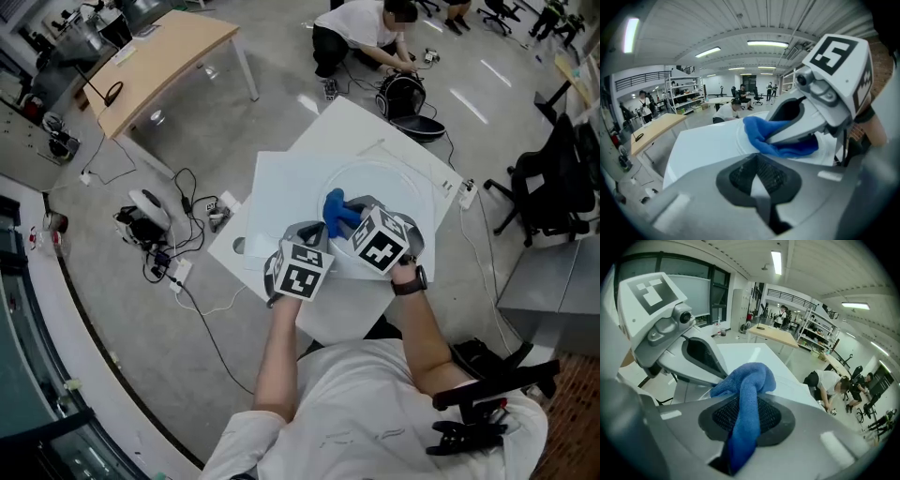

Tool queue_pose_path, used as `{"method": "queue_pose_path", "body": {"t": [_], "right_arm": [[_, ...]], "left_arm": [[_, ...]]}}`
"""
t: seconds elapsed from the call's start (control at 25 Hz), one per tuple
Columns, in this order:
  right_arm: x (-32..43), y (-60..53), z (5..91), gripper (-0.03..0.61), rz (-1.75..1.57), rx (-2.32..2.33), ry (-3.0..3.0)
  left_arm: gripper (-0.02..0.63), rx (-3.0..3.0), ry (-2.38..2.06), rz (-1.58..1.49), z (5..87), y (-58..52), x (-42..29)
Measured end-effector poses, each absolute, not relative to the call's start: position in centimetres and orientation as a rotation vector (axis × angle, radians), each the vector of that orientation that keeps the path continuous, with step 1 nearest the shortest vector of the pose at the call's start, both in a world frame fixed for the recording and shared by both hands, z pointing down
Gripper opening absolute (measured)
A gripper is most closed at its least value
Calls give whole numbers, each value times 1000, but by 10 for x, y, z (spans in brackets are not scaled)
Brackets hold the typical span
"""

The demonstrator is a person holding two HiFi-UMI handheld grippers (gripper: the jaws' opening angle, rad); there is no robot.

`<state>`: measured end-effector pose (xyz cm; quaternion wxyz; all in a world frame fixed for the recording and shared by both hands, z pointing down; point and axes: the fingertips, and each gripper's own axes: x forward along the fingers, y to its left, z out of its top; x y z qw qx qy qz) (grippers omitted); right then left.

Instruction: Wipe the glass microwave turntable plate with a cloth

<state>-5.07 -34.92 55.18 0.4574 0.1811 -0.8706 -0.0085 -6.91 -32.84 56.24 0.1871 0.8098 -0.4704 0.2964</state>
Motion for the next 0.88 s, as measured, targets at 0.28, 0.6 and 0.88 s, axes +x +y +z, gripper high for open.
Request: {"method": "queue_pose_path", "body": {"t": [0.28, 0.6, 0.88], "right_arm": [[-70, -390, 552, 80, -49, 455, -2183], [-38, -443, 550, 78, 32, 631, -2193], [31, -462, 552, 80, 116, 851, -2123]], "left_arm": [[0, 2234, -1373, 822, 563, -328, -72], [2, 2198, -1383, 806, 562, -328, -79], [1, 2206, -1403, 811, 567, -329, -80]]}}
